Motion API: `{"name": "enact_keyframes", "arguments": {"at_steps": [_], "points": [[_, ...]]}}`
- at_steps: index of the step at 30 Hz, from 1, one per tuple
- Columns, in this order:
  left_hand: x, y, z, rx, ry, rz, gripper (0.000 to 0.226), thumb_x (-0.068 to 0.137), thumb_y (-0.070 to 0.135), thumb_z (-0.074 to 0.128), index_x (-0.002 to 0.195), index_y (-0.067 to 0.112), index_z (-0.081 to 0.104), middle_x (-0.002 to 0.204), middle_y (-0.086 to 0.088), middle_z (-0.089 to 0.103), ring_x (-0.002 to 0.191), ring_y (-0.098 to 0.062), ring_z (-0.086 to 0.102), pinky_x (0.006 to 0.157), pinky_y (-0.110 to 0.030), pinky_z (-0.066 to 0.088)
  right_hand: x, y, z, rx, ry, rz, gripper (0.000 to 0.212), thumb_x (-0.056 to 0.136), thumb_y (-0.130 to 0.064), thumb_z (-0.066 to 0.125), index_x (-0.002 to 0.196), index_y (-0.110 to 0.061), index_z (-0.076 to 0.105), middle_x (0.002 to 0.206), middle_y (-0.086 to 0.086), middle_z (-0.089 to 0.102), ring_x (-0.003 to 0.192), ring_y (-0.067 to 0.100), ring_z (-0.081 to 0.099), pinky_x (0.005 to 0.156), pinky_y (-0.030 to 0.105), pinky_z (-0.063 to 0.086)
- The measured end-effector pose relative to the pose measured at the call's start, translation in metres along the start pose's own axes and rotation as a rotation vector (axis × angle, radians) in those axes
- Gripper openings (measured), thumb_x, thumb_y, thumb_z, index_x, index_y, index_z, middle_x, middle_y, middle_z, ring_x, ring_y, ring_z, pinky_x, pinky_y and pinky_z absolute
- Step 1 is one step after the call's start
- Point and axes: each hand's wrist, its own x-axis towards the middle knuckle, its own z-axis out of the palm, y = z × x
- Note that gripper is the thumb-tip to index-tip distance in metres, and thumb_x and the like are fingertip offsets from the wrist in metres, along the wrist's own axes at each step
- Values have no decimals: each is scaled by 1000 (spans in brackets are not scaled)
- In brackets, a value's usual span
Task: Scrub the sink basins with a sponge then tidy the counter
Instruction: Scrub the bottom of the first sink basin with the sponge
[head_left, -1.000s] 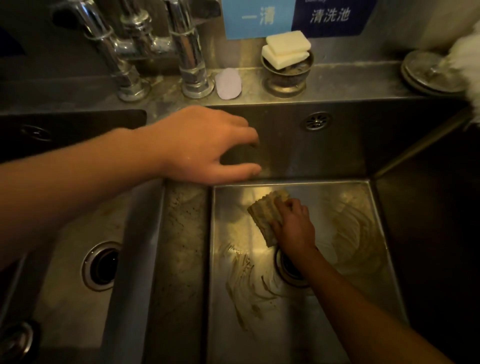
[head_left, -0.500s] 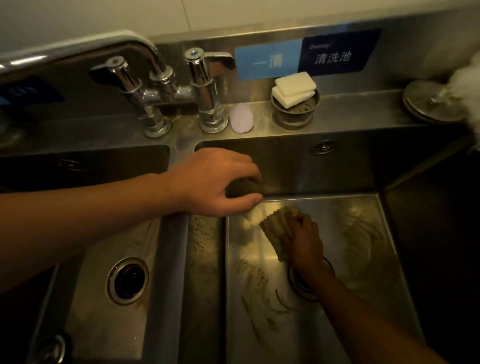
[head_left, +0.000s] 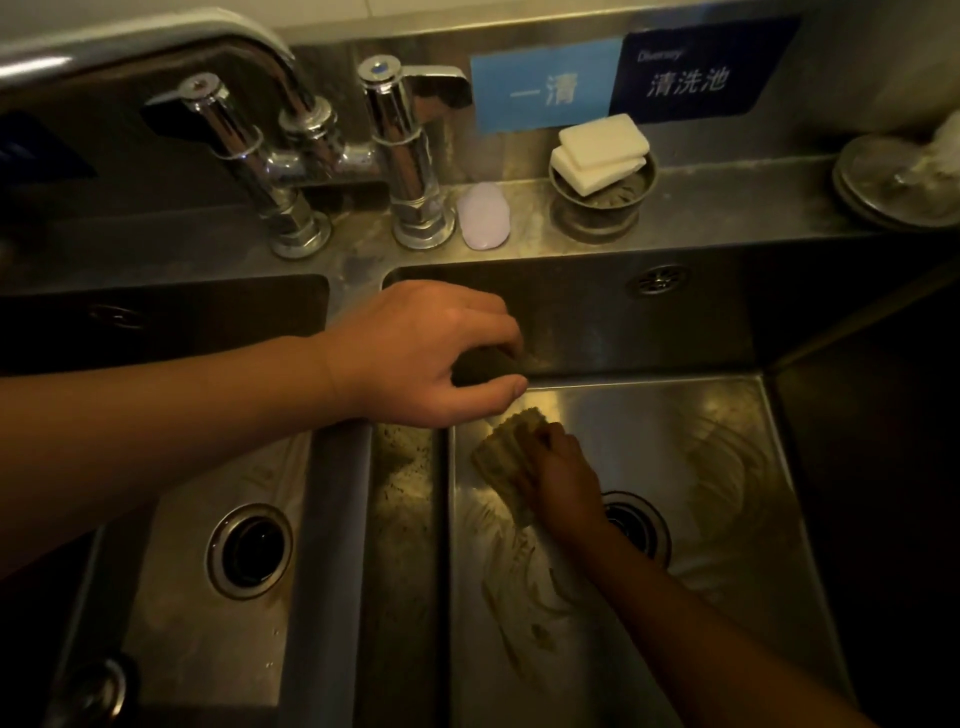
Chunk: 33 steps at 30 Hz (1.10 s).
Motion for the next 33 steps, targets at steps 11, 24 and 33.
{"name": "enact_keyframes", "arguments": {"at_steps": [11,24,33], "points": [[0,-3,1,-9,23,-18,49,92,56,44,113,19,68,102,3,66,90,-15,64,73,-41,53,43,-24,2,161,88,20,58,84,-59,48,133,-29,46,127,1,48,111,23,54,92,36,45],[-1,-7,5,36,55,-25,50,92,59,43,116,22,66,107,4,66,95,-17,64,78,-44,54,10,58,-36,91,251,257,48,90,-32,65,136,-24,54,128,4,44,114,27,49,85,36,48],[16,26,27,307,-127,34,68,89,74,22,127,27,55,113,3,65,103,-18,61,89,-39,47,-13,86,-66,364,391,318,35,87,-15,70,122,-12,69,112,11,65,100,27,64,90,28,47]]}}
